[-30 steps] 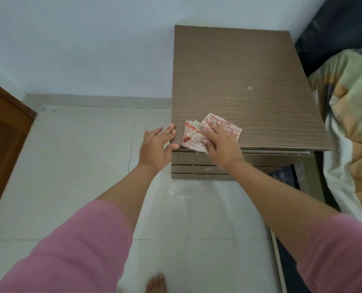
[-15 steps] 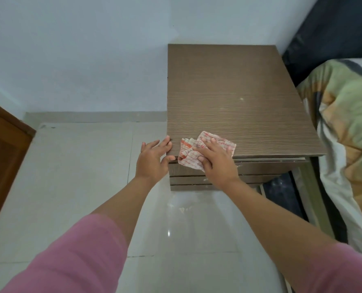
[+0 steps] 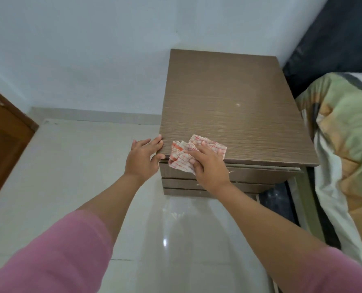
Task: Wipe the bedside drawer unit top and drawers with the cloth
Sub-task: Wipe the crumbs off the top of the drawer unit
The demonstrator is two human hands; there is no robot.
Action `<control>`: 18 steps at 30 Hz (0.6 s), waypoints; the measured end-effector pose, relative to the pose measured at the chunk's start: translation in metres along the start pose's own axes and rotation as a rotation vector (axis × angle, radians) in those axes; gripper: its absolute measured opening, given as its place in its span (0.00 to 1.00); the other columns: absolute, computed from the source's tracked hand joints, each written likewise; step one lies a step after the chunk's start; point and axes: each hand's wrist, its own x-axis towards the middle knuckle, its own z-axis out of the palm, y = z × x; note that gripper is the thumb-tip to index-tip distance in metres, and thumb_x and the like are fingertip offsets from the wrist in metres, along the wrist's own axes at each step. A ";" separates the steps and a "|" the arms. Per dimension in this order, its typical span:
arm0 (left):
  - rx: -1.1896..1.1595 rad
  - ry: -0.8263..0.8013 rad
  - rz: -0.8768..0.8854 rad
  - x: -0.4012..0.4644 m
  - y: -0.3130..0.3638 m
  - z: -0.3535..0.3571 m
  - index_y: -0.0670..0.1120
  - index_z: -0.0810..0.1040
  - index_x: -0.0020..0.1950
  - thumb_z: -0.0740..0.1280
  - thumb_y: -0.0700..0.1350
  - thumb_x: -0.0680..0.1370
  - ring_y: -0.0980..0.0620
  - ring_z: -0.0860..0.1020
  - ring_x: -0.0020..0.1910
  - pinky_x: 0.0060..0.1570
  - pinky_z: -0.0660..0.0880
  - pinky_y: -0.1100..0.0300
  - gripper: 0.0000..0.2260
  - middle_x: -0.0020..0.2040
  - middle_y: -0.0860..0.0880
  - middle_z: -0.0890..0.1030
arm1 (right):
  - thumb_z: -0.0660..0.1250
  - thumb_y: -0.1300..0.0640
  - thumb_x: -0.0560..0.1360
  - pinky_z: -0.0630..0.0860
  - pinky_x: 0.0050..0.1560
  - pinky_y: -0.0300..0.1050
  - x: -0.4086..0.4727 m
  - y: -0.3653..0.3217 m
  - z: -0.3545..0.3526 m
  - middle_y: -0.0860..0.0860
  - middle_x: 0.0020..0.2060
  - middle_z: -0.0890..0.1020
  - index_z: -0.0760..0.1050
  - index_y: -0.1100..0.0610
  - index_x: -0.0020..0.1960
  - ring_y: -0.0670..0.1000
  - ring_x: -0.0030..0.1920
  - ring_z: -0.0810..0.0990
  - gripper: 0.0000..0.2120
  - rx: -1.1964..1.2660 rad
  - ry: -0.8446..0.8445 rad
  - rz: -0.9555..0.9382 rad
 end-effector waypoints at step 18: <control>0.051 0.222 0.237 -0.004 -0.012 0.017 0.42 0.79 0.58 0.68 0.44 0.72 0.44 0.77 0.60 0.65 0.60 0.43 0.15 0.59 0.46 0.80 | 0.53 0.48 0.74 0.65 0.65 0.62 -0.006 0.015 0.028 0.47 0.57 0.79 0.76 0.47 0.59 0.53 0.64 0.73 0.19 -0.088 0.314 -0.167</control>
